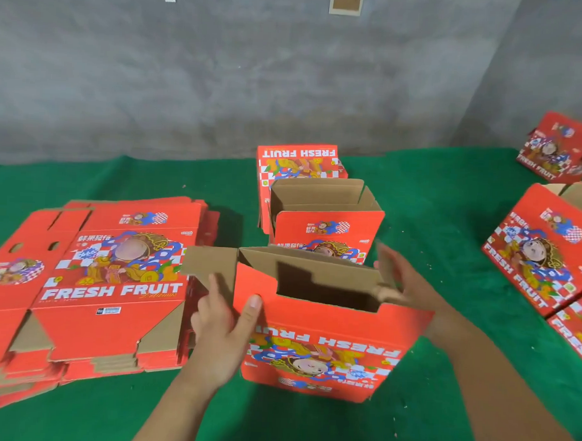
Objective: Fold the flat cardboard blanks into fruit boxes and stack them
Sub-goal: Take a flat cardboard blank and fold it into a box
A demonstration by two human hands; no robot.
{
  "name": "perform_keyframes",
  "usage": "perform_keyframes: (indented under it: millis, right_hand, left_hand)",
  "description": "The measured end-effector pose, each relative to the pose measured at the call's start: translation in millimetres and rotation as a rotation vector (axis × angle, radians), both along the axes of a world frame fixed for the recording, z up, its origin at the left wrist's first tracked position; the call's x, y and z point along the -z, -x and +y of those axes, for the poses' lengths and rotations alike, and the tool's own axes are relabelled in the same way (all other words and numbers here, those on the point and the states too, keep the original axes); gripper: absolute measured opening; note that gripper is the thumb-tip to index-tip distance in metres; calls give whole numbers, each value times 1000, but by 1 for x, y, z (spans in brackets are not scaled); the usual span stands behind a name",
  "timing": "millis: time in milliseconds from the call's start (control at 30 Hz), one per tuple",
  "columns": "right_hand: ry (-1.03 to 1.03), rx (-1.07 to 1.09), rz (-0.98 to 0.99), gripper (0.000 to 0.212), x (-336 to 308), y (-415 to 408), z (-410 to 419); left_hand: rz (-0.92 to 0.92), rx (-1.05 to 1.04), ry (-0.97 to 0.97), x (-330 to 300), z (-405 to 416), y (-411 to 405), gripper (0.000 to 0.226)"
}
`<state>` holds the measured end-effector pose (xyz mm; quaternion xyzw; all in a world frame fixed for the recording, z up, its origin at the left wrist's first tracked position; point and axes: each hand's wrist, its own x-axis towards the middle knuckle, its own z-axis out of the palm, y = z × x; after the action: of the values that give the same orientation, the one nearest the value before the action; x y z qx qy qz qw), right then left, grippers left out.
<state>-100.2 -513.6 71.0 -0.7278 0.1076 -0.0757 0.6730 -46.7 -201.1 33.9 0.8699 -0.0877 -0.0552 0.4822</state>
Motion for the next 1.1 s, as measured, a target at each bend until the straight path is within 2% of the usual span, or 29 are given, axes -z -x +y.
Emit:
perform_keyframes:
  millis: [33,100,133,200,233,267,300,367,400,467,500,567,633,700,767,833,867,967,1033,1100]
  right_hand:
    - [-83,49,-15,39,4,4,-2]
    - [-85,313,-3,26,7,9,-2]
    - [-56,436,19,39,10,11,-4]
    - [-28,580,41,81,19,13,0]
    - [39,641,26,95,23,14,5]
    - [150,721,-17,98,24,17,14]
    - [273,787,-104,92,24,19,20]
    - [577,843,-379,64,17,23,30]
    - [751,764,-484,47,14,21,35]
    - [1026,378,-558,28,13,17,52]
    - [1112,161,-443,26,15,14,62]
    - [1211,-66,-54,52,23,9,77]
    - [1173,-67,190,75,29,0,76]
    - [1082,-133,286,87,28,-8,68]
    - [1081,-196,367,88,27,-12,64]
    - [1113,-182,369,87,28,-14,66]
    - [1130,-176,351,86,27,-15,68]
    - [1140,-175,286,86,27,-16,70]
    - [1132,-150,250,83,28,-15,71]
    - [1108,-84,157,75,26,-9,72]
  left_hand:
    - [-33,-40,2,3,0,-2,107]
    - [-102,-83,-11,9,-1,-3,88]
    - [-118,-107,-2,11,-2,-3,84]
    - [-130,-186,56,12,-4,-2,78]
    - [-157,-218,69,13,-5,-3,72]
    - [-188,-232,65,12,-7,-3,66]
    - [-215,-237,59,11,-9,-4,62]
    - [-265,-239,44,10,-13,-3,58]
    - [-292,-241,28,10,-14,-3,58]
    - [-342,-245,8,13,-12,-6,61]
    - [-347,-245,32,15,-11,-8,63]
    - [-323,-231,119,17,-9,-10,74]
    - [-384,-180,68,18,-8,-11,83]
    - [-466,-113,-78,18,-5,-15,85]
    - [-490,-27,-188,16,1,-18,70]
    - [-493,26,-263,15,3,-18,38]
    - [-467,24,-334,13,1,-19,33]
    - [-378,-39,-583,3,-15,-28,48]
    - [-405,-71,-702,-7,-26,-41,36]
    - [-433,17,-723,-13,-32,-53,26]
